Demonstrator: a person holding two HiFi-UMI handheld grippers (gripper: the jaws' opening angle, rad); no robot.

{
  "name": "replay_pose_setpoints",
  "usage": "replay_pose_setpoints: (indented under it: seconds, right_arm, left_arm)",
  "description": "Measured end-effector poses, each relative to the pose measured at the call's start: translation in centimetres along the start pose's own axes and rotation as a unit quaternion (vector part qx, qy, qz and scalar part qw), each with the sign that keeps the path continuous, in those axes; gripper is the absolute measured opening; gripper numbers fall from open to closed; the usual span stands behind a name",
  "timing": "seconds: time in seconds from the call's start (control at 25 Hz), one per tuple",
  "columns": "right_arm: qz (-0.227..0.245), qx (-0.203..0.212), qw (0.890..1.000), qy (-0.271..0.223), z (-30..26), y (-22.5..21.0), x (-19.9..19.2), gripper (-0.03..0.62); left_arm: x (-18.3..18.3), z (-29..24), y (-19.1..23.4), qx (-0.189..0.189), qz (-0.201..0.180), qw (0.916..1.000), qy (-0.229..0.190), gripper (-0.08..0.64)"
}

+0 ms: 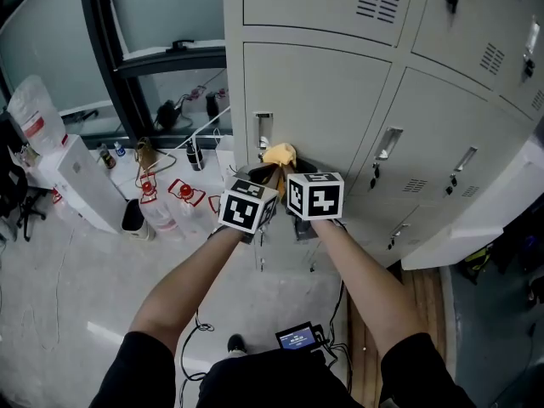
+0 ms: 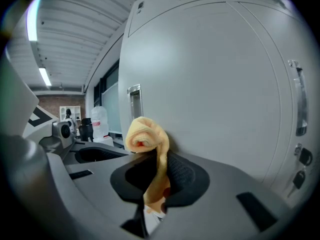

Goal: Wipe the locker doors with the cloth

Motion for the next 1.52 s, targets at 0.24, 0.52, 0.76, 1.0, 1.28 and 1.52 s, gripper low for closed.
replay_pose_setpoints:
  seconds: [0.24,0.52,0.76,1.0,1.28,1.52]
  right_arm:
    - [0.001,0.003,1.000,-0.001,-0.2,-0.4,0.0,0.071]
    - [-0.001,0.005,1.000,-0.001,-0.2,-0.5,0.0,0.071]
    - [-0.014,-0.006,1.000,-0.005,0.6,-1.7,-0.2,0.071]
    - [-0.017,-0.023,1.000,-0.006,2.3,-4.8,-0.5,0.071]
    - [-0.027,-0.051,0.998,-0.009,4.8,-9.3,-1.1,0.071]
    - [-0.038,-0.075,0.996,-0.010,6.8,-13.0,-1.6,0.071]
  left_arm:
    - [0.1,-0.4,0.1,0.015,-0.005,0.9998,-0.008,0.018]
    - [0.2,-0.4,0.0,0.019,-0.010,0.9998,-0.003,0.020]
    - [1.1,-1.0,-1.0,0.023,-0.020,0.9995,-0.003,0.018]
    - [1.7,-3.0,-3.8,0.005,-0.027,0.9996,-0.005,0.018]
    - [2.4,-6.0,-8.0,-0.026,-0.037,0.9989,-0.006,0.018]
    - [3.0,-8.3,-11.3,-0.053,-0.048,0.9974,-0.005,0.018]
Point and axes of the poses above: the fingertips, and each gripper's own axes: z backward along the fingers, y to its left, x out of its top, the point moved 1 cm from there along z, backward along the fingers, and after that the axes turned 3 degrees about z, right-handed, at the moved point
